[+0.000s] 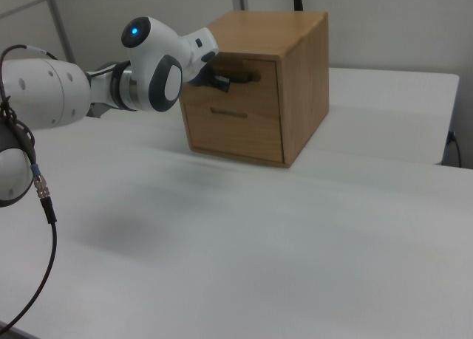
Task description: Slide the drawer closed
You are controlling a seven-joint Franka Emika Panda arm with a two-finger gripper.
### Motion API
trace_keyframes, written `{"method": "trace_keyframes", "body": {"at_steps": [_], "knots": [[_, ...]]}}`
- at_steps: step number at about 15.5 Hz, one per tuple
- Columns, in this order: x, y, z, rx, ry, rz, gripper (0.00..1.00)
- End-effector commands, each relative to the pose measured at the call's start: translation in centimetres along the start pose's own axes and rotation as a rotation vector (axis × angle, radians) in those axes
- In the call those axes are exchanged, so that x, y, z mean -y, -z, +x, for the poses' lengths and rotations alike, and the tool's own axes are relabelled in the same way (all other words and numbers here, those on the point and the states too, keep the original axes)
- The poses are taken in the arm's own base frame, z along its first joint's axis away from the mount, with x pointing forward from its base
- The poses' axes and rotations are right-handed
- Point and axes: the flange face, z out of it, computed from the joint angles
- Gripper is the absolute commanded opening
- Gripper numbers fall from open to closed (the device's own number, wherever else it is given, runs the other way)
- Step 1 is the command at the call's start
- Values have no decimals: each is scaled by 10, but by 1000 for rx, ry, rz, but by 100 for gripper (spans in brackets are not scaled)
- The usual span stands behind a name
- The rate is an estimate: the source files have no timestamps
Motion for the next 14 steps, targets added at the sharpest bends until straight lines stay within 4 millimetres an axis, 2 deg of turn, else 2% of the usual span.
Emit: {"method": "trace_keyframes", "body": {"at_steps": [1, 3, 5, 9, 11, 12, 14], "knots": [[-2, 23, -6, 45, 37, -18, 0], [6, 35, -19, 156, 60, -21, 0], [6, 57, -24, 291, 60, -38, 0], [15, 110, -43, 639, 92, -69, 0], [17, 140, -50, 754, 127, -66, 0], [17, 164, -50, 802, 120, -68, 0], [15, 192, -56, 871, 111, -69, 0]]}}
